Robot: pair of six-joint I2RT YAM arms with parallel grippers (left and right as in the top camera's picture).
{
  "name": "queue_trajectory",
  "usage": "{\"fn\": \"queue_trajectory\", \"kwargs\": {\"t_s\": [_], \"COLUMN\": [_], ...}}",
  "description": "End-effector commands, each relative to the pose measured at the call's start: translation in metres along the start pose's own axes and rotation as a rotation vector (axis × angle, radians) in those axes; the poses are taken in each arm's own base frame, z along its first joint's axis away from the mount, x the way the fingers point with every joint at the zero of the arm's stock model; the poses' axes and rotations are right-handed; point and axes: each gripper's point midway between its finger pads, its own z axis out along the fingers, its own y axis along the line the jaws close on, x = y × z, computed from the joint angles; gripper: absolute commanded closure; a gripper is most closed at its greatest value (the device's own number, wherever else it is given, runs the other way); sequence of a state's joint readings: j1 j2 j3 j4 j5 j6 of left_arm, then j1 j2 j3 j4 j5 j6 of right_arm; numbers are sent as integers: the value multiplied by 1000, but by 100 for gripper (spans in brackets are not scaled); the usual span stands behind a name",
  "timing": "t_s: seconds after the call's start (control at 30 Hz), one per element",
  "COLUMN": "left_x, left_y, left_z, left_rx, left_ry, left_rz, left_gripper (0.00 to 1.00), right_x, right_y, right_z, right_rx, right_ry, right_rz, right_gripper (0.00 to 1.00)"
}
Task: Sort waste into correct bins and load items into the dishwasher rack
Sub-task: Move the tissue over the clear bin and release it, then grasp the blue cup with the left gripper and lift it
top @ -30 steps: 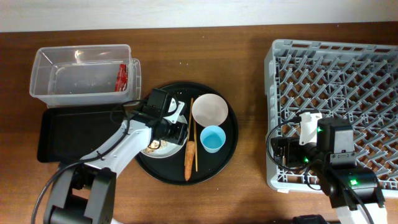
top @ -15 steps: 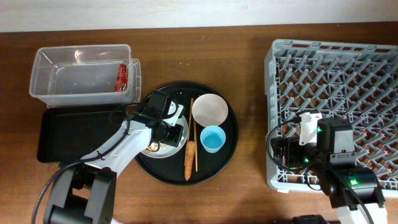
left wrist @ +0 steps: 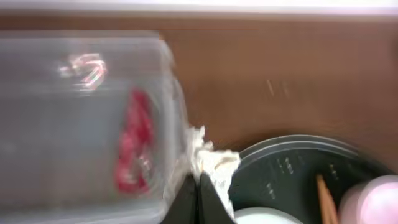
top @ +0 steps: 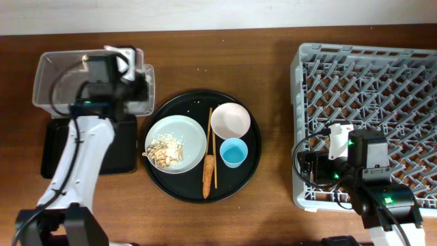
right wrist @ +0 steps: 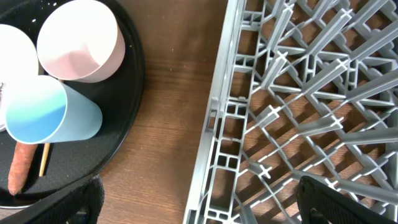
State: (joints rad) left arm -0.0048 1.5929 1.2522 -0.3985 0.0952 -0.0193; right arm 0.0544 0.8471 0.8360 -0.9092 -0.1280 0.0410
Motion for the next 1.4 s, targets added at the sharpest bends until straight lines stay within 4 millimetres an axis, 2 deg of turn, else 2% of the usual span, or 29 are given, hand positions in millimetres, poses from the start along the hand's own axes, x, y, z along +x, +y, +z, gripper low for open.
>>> {"fn": "queue_trajectory", "kwargs": {"t_s": [0.0, 0.03, 0.07, 0.13, 0.17, 0.23, 0.3, 0.33, 0.37, 0.43, 0.5, 0.57, 0.6, 0.67, 0.7, 0.8, 0.93, 1.03, 1.07, 1.1, 1.13, 1.17, 1.2, 1.27, 1.3, 1.37], "left_x": [-27, -25, -21, -11, -14, -27, -34, -37, -35, -14, 21, 57, 84, 121, 132, 154, 183, 206, 213, 221, 225, 226, 222, 203, 189, 146], "left_y": [42, 54, 61, 73, 73, 72, 64, 50, 22, -37, -86, -127, -149, -172, -178, -199, -217, -220, -219, -217, -216, -216, -217, -218, -216, -204], "left_z": [1, 11, 18, 38, 39, 31, 20, 15, 8, 2, -1, -10, -20, -35, -39, -45, -39, -28, -22, -16, -14, -13, -13, -16, -21, -35], "left_rx": [-80, -107, -134, -173, -172, -172, -134, -67, 58, 264, 372, 434, 466, 476, 469, 460, 436, 427, 419, 409, 406, 404, 406, 413, 414, 404], "left_ry": [-110, -108, -96, -77, -88, -130, -152, -155, -142, -50, 88, 224, 323, 459, 492, 527, 584, 657, 684, 711, 722, 728, 718, 691, 678, 616], "left_rz": [-37, -48, -54, -60, -59, -55, -50, -44, -28, 3, 39, 85, 118, 176, 204, 296, 394, 412, 412, 413, 413, 413, 411, 391, 376, 321], "left_gripper": [99, 99, 93, 51, 44, 40, 40, 41, 41, 41, 41, 40, 39, 35, 35, 36, 37, 51, 59, 62, 71, 94, 99, 100, 100, 100], "right_x": [-7, -7, -7, -7, -7, -7, -7, -7, -7, -7, -7, -7, -7, -7, -7, -7, -7, -7, -7, -6, -6, -6, -6, -6, -6, -7], "right_y": [1, 1, 1, 1, 1, 1, 1, 1, 1, 1, 1, 1, 1, 1, 1, 1, 1, 1, 1, 1, 1, 1, 1, 1, 0, -13], "right_z": [-4, -4, -4, -4, -4, -4, -4, -4, -4, -4, -4, -4, -4, -4, -4, -4, -4, -4, -4, -4, -4, -4, -4, -4, -4, -5], "right_rx": [2, 2, 2, 2, 2, 2, 2, 2, 2, 2, 2, 2, 2, 2, 2, 2, 2, 2, 2, 2, 2, 2, 2, 2, 7, 84], "right_ry": [-23, -23, -23, -23, -23, -23, -23, -23, -23, -23, -23, -23, -23, -23, -23, -22, -22, -22, -22, -18, -18, -19, -19, -19, -19, -24], "right_rz": [-13, -13, -13, -13, -13, -13, -13, -13, -13, -13, -13, -13, -13, -13, -13, -13, -12, -12, -12, -12, -12, -12, -12, -12, -12, 7], "right_gripper": [2, 2, 2, 2, 2, 2, 2, 2, 2, 2, 2, 2, 2, 2, 2, 2, 2, 2, 2, 2, 2, 2, 2, 2, 2, 2]}}
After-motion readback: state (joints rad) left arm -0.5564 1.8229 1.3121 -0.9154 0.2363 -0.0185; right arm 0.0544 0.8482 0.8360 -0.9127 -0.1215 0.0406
